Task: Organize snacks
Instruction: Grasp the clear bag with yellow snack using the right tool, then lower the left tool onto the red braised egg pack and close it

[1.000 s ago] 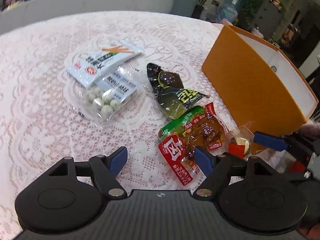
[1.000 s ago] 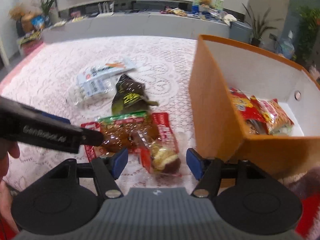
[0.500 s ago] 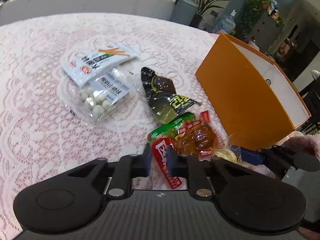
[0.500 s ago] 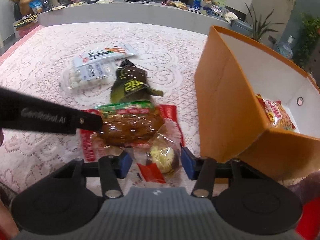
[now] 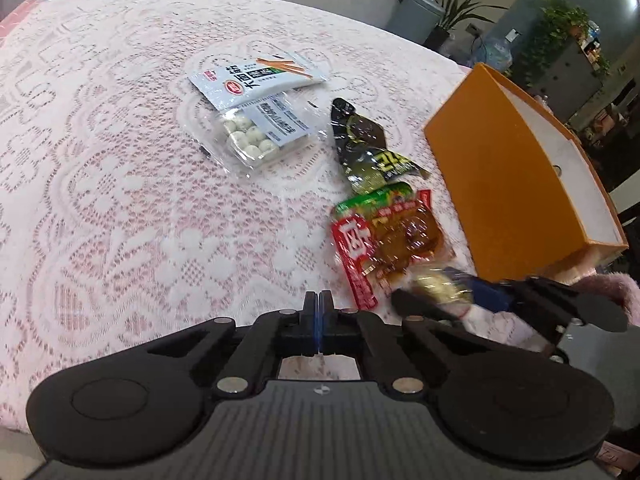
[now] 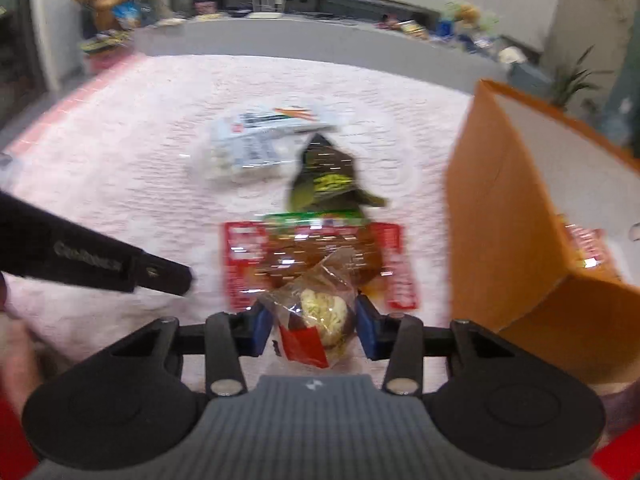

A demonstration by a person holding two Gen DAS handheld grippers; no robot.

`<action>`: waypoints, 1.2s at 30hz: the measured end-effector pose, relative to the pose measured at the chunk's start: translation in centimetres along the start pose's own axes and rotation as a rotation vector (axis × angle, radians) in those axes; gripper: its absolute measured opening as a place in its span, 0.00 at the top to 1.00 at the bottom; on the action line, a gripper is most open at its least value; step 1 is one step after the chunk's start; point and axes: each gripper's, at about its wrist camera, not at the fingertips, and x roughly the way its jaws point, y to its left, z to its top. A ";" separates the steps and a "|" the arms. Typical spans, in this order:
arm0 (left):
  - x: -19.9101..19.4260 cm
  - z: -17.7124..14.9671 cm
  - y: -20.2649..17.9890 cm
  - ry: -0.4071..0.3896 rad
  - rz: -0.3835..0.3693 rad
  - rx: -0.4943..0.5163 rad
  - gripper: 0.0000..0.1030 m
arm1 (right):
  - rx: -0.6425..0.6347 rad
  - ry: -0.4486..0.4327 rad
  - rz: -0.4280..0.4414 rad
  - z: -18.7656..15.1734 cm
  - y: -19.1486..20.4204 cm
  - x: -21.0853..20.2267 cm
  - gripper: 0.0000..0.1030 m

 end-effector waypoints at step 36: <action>5.8 0.7 -8.4 -0.069 0.040 0.830 0.22 | 0.499 -0.013 -0.073 -0.9 -7.1 -1.2 0.56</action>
